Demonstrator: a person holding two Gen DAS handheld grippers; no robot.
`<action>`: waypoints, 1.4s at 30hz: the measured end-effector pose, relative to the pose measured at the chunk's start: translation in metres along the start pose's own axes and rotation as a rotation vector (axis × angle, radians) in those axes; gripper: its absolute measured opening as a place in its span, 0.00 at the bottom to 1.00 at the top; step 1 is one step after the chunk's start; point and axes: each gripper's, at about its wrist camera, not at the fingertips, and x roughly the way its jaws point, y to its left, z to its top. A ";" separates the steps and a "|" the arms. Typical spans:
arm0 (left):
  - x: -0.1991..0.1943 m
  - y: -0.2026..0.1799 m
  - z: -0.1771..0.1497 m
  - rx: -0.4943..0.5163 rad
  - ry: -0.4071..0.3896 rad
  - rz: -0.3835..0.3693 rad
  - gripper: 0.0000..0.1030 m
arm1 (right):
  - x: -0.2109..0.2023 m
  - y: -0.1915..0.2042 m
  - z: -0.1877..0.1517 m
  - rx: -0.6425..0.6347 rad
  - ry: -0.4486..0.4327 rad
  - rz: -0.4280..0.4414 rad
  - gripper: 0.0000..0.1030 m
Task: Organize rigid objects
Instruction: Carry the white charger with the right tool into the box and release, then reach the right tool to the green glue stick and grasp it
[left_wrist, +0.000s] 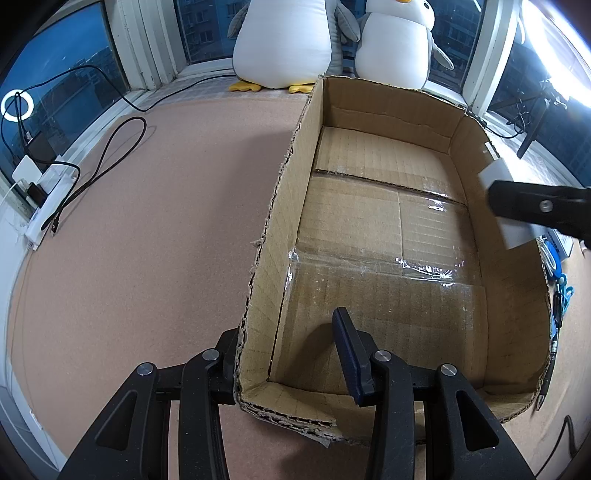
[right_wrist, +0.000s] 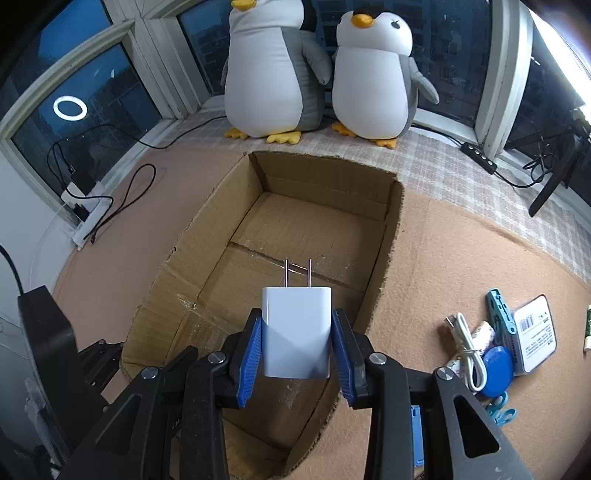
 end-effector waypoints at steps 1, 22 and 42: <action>0.000 0.000 0.000 -0.001 0.000 0.000 0.42 | 0.002 0.001 0.001 -0.011 0.000 0.002 0.32; -0.001 0.001 -0.002 0.000 -0.001 0.002 0.42 | -0.017 -0.010 0.003 -0.020 -0.058 0.002 0.47; 0.000 0.000 -0.002 0.000 0.001 0.005 0.43 | -0.087 -0.219 -0.040 0.287 -0.138 -0.216 0.62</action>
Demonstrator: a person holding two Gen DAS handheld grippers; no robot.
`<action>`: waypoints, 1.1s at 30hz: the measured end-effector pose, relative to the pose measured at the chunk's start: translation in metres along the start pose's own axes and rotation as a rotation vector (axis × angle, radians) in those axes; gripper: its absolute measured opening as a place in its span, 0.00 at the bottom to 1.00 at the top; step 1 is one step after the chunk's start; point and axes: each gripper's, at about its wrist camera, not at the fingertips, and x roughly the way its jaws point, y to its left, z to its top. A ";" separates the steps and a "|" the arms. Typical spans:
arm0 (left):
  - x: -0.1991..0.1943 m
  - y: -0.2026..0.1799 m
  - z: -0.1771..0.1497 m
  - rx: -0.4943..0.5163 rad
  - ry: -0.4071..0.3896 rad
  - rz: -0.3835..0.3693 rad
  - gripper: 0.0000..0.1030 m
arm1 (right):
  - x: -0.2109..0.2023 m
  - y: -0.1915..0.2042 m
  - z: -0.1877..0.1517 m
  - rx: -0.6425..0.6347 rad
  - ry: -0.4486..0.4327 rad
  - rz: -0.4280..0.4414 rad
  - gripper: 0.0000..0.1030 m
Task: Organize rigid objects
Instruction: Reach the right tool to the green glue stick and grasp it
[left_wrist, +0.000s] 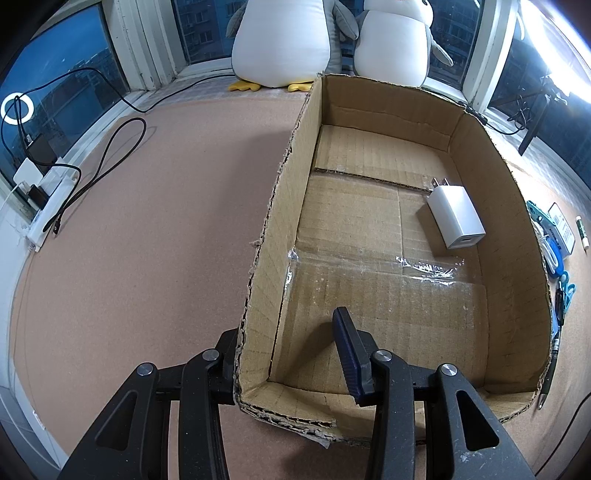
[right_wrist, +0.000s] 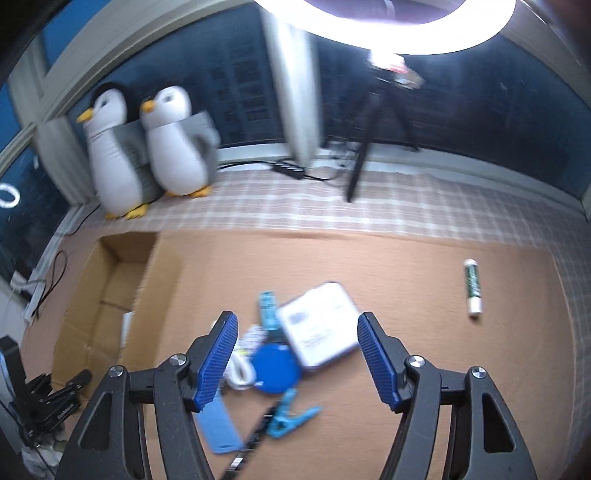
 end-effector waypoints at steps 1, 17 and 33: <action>0.000 0.000 0.000 0.000 0.000 0.000 0.43 | 0.003 -0.011 0.000 0.014 0.007 -0.019 0.62; -0.002 -0.003 -0.004 0.005 0.002 0.014 0.43 | 0.065 -0.140 0.007 0.158 0.088 -0.194 0.61; -0.003 -0.005 -0.004 0.008 0.004 0.022 0.43 | 0.098 -0.157 0.018 0.183 0.160 -0.195 0.33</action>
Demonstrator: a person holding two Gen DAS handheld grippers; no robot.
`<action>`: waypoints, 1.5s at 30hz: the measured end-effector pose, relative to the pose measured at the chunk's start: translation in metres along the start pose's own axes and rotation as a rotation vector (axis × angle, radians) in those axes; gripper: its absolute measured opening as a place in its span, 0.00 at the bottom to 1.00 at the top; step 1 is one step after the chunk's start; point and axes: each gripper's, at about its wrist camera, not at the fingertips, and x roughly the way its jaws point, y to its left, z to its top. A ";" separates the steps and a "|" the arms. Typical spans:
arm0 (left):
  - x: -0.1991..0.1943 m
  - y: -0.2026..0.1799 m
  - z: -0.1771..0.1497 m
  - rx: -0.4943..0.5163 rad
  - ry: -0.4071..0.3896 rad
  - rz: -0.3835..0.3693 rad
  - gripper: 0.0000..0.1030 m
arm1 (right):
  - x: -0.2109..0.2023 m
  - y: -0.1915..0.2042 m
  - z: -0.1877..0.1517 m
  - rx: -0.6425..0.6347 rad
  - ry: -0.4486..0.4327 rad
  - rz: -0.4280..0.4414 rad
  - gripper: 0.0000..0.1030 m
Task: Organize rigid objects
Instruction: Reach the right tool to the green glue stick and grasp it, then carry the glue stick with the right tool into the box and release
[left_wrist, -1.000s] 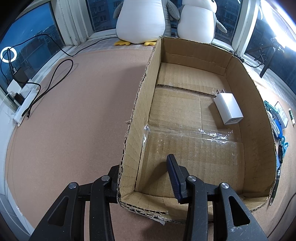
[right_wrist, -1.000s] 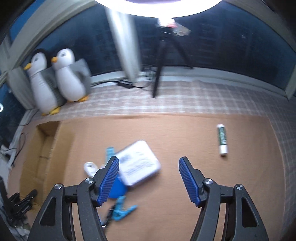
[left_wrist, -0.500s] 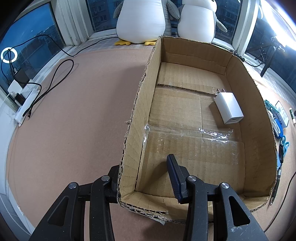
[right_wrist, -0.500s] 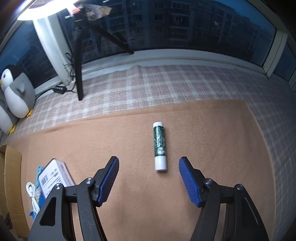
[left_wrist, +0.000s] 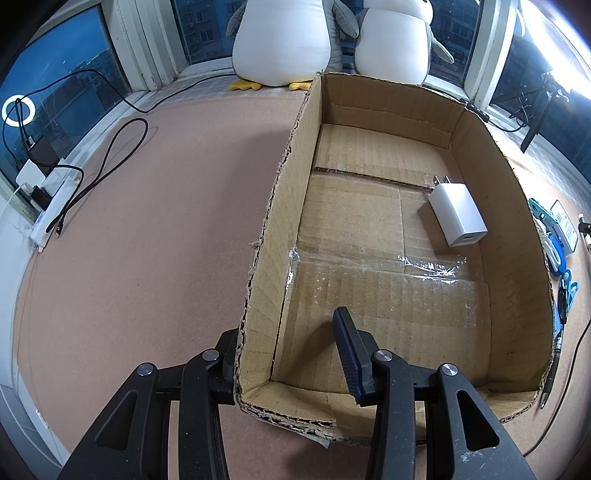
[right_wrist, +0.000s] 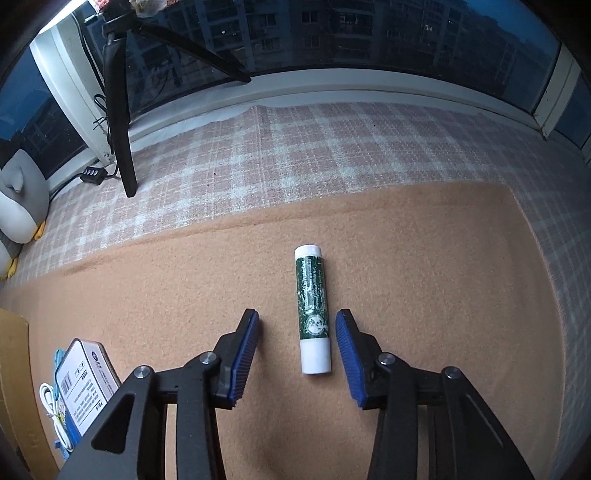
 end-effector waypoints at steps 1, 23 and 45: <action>0.000 0.000 0.000 0.000 0.000 0.000 0.43 | 0.000 -0.001 0.001 0.000 0.001 0.000 0.29; 0.001 -0.001 0.002 -0.001 -0.010 -0.009 0.43 | -0.118 0.077 -0.059 -0.114 -0.135 0.232 0.13; 0.005 0.000 0.004 -0.008 -0.022 -0.021 0.43 | -0.154 0.299 -0.141 -0.553 -0.058 0.467 0.14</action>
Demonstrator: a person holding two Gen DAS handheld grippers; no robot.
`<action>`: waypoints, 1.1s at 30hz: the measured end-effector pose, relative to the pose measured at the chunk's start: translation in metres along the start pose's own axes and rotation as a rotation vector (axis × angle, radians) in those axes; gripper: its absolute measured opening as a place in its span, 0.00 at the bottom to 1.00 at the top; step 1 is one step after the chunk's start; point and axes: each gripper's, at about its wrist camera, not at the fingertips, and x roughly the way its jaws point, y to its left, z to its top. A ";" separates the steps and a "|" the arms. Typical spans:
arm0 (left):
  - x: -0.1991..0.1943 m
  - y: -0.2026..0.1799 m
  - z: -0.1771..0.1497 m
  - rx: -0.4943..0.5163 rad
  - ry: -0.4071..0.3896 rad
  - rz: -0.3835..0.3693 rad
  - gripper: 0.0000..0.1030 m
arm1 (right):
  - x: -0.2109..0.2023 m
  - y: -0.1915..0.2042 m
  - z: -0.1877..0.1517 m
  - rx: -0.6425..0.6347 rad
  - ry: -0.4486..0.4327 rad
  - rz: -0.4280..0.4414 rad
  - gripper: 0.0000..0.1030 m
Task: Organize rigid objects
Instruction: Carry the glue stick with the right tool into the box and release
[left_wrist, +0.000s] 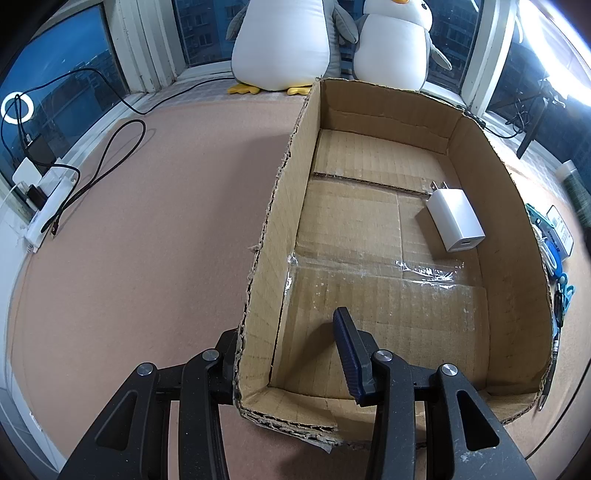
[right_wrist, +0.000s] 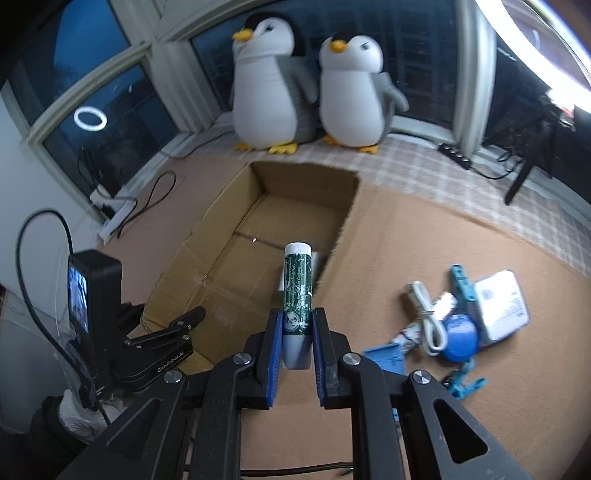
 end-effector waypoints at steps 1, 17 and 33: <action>0.000 0.000 0.000 -0.001 0.000 0.000 0.43 | 0.005 0.005 0.000 -0.011 0.009 0.002 0.14; 0.000 0.001 -0.001 -0.003 -0.001 -0.002 0.43 | 0.053 0.038 -0.005 -0.085 0.084 -0.011 0.14; 0.000 0.001 -0.001 -0.007 -0.001 -0.003 0.43 | 0.012 0.017 -0.011 -0.001 -0.020 -0.006 0.44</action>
